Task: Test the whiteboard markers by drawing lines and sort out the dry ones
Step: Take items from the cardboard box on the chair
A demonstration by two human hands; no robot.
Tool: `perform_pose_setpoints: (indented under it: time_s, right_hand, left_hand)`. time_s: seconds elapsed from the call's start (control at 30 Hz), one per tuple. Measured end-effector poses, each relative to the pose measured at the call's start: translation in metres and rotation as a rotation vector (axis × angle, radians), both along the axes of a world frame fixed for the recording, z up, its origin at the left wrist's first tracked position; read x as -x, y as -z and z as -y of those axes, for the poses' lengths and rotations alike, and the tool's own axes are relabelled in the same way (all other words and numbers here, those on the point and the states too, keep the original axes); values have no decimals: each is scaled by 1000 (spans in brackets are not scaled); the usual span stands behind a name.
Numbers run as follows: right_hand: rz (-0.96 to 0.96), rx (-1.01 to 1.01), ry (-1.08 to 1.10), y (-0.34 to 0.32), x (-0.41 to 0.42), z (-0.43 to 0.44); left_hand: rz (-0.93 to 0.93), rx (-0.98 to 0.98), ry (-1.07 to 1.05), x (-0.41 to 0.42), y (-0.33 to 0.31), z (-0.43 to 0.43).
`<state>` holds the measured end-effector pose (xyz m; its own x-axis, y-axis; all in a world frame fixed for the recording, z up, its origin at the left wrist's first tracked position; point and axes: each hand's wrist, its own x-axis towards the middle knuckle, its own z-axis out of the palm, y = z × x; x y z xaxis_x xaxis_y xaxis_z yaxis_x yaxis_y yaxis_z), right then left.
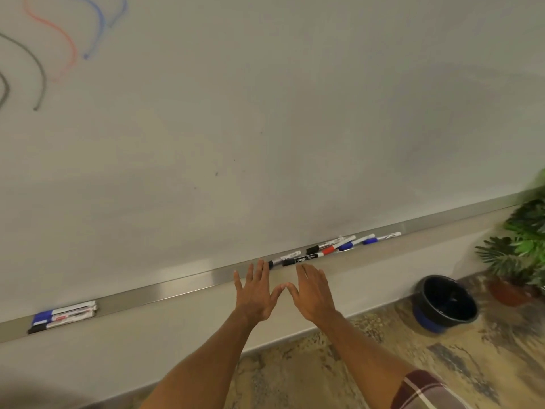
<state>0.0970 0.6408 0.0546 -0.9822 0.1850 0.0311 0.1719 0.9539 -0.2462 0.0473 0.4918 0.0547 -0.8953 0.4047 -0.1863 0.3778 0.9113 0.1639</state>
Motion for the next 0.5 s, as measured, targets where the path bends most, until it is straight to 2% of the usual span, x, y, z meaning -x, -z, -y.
perform_pose_setpoints:
  time_s: [0.37,0.5]
  right_hand:
    - [-9,33,-15,35,58,-24]
    - [42,0,-12,46,74,-31]
  left_hand:
    - [64,26,5,45,31,-17]
    - [88,-48,-4,60,42,-25]
